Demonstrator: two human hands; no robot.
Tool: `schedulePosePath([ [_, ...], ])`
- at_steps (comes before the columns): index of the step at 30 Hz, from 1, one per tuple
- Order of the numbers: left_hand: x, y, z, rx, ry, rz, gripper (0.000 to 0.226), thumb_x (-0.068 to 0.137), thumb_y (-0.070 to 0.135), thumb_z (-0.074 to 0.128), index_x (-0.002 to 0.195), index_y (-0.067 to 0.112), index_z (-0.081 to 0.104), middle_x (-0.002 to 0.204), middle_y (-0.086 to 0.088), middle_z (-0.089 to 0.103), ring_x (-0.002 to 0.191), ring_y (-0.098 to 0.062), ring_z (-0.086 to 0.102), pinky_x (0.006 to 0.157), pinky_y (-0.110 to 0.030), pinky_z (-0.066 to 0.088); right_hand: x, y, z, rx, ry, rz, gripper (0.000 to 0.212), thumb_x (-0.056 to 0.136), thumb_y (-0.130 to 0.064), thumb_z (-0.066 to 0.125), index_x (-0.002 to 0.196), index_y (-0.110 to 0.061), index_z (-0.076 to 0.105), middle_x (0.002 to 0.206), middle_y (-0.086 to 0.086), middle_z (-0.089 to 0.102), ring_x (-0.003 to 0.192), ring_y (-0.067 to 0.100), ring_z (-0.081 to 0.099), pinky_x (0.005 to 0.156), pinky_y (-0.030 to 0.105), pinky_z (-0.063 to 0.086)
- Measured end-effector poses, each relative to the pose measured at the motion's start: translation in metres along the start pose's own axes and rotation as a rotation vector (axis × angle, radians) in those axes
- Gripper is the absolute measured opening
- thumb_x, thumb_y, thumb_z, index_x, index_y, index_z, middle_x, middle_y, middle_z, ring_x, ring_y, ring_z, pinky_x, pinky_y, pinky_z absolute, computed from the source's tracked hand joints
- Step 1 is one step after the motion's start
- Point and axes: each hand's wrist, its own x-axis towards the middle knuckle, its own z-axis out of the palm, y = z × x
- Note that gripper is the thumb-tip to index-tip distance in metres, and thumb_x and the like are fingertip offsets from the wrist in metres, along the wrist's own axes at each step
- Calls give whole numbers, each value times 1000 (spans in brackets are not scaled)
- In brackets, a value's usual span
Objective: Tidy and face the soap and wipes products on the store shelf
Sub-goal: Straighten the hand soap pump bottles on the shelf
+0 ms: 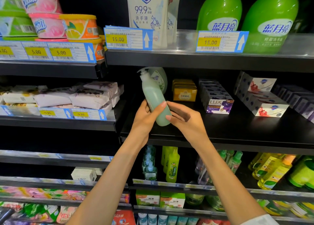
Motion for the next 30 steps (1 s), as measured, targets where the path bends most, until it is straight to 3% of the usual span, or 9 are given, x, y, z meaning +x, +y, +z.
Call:
schedulePosePath([
  [5, -2, 3, -3, -175, -14, -66, 55, 98, 45, 62, 144, 16, 54, 133, -9, 70, 125, -24, 67, 107, -44, 53, 1, -7, 2, -46, 37, 19, 47, 92, -22, 77, 137, -14, 66, 131, -5, 71, 121, 6, 67, 101, 31, 57],
  [9, -6, 7, -4, -268, -42, -68, 51, 98, 47, 58, 140, 19, 55, 135, -10, 69, 129, -25, 65, 112, -47, 49, 4, -8, 4, -88, 6, 70, 64, 85, -44, 75, 143, -19, 62, 134, -6, 70, 122, 7, 67, 103, 34, 57],
  [15, -9, 12, -6, -312, -80, -101, 64, 99, 54, 53, 150, 15, 47, 143, -12, 64, 135, -27, 60, 119, -54, 41, 7, -10, 1, 72, 22, 181, 50, 99, -25, 69, 147, -14, 57, 129, 2, 73, 116, 17, 72, 93, 40, 63],
  [24, -6, 8, -5, -162, -121, -101, 58, 108, 49, 42, 153, 13, 46, 145, -10, 63, 136, -26, 59, 118, -54, 42, 5, -10, -3, 141, 122, 187, 48, 93, -14, 77, 139, -15, 63, 124, 4, 74, 110, 17, 75, 91, 42, 63],
  [30, -4, 7, -7, -195, -120, -104, 49, 110, 37, 48, 153, 14, 47, 145, -10, 63, 135, -27, 60, 116, -55, 44, 4, -7, 0, 78, 197, 127, 57, 85, -9, 84, 139, -17, 65, 124, -6, 74, 111, 7, 73, 88, 25, 61],
])
